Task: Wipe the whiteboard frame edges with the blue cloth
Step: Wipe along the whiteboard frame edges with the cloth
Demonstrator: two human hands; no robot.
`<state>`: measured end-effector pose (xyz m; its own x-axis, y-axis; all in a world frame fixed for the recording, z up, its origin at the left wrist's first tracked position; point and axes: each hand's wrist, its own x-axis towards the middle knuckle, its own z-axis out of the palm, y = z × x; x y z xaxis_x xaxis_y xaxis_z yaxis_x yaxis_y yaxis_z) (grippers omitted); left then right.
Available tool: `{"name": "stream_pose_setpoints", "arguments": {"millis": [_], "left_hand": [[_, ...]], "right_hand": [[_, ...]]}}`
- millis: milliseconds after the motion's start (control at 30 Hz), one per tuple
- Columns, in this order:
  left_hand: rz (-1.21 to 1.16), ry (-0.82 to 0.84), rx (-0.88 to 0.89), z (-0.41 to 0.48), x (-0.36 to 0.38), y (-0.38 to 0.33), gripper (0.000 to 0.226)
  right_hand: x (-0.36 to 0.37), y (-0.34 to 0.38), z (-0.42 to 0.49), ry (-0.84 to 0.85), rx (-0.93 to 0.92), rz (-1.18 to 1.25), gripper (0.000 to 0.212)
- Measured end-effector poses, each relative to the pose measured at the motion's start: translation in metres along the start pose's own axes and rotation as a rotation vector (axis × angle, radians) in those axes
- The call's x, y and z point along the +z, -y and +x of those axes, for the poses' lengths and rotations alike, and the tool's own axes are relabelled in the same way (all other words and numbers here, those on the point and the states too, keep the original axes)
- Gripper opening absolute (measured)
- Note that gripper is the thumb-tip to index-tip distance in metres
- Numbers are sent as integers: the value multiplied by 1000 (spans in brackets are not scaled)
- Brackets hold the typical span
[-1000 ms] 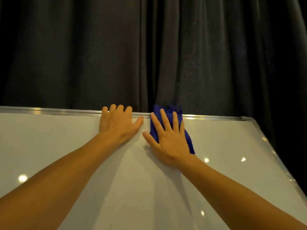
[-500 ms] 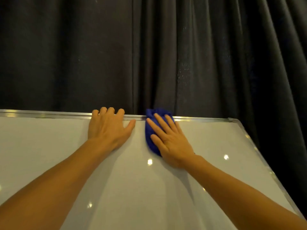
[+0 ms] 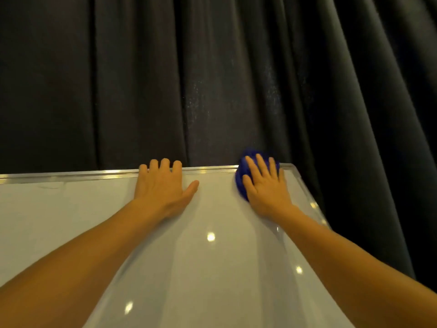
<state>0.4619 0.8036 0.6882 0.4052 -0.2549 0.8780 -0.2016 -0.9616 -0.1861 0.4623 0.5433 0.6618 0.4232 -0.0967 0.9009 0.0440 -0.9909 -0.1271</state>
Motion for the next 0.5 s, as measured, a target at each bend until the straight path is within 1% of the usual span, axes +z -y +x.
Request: {"name": "stream_pose_setpoints", "arguments": {"millis": [33, 67, 100, 133, 200, 233, 267, 300, 400, 433, 467, 500], "left_hand": [[20, -4, -9, 2, 4, -8, 70], [34, -2, -16, 6, 6, -16, 70], [40, 3, -16, 9, 6, -23, 69], [40, 2, -9, 12, 5, -33, 66], [33, -33, 28, 19, 5, -55, 59], [27, -51, 53, 22, 6, -65, 58], [23, -53, 66, 23, 8, -70, 58], [27, -40, 66, 23, 10, -74, 61], [66, -19, 80, 22, 16, -78, 71], [71, -26, 99, 23, 17, -82, 72], [69, -28, 116, 25, 18, -88, 72], [64, -24, 125, 27, 19, -94, 72]], "right_hand": [[-2, -19, 4, 16, 105, 5, 61], [0, -23, 6, 19, 125, 8, 62], [6, -14, 5, 3, 66, 13, 64], [11, -1, 0, -10, -59, 30, 65], [20, 11, -13, 6, -366, 52, 64], [20, 4, -15, -15, -477, 28, 63], [14, -11, -9, -41, -509, 14, 62], [9, -30, 2, -51, -439, 21, 62], [-3, -71, 21, 3, 53, 8, 65], [-2, -67, 19, 9, 133, 31, 67], [1, -54, 13, -9, 132, 76, 69], [5, -39, 4, -19, 56, 128, 71]]}}
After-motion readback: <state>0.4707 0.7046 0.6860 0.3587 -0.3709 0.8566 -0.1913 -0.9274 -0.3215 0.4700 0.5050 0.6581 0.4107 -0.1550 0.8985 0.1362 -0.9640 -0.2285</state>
